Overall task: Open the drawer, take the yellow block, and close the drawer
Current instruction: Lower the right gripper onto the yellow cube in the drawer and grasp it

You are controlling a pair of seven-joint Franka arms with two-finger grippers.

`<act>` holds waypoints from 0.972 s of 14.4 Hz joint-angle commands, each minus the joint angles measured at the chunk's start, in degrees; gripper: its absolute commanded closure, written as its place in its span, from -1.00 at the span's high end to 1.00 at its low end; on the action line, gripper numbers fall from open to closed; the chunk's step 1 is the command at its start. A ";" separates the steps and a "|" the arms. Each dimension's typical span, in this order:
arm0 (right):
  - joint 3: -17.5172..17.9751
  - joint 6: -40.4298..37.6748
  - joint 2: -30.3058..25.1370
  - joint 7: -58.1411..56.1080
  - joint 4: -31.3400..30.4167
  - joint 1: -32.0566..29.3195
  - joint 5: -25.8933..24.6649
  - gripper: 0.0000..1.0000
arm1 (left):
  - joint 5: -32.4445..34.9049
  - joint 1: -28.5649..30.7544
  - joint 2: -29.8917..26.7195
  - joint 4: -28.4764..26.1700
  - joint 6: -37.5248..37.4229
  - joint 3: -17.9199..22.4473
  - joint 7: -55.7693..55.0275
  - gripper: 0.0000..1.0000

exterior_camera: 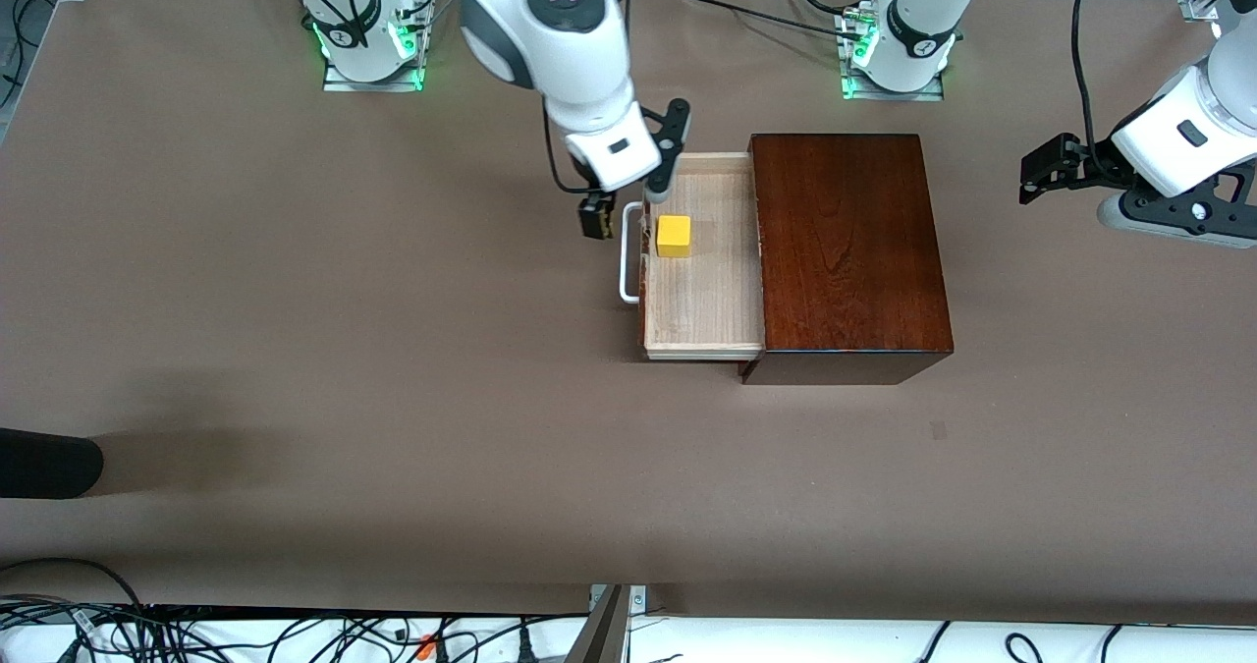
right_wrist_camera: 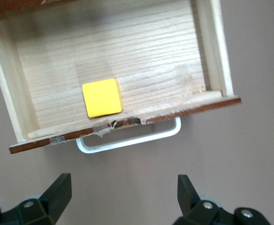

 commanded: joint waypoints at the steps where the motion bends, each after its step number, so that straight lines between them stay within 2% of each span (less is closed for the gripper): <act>1: -0.42 -0.87 3.26 -3.14 4.71 2.08 -4.08 1.00 | 1.10 -0.43 -1.68 -1.74 0.45 0.31 1.36 1.00; 10: 0.81 4.39 11.61 -3.67 10.16 4.19 -3.91 1.00 | 0.92 -0.52 -1.15 -1.12 0.36 0.13 1.45 1.00; 14: 0.81 4.31 13.91 -4.64 10.43 5.59 -4.35 1.00 | 0.92 -0.52 -1.07 -1.12 0.36 0.13 1.54 1.00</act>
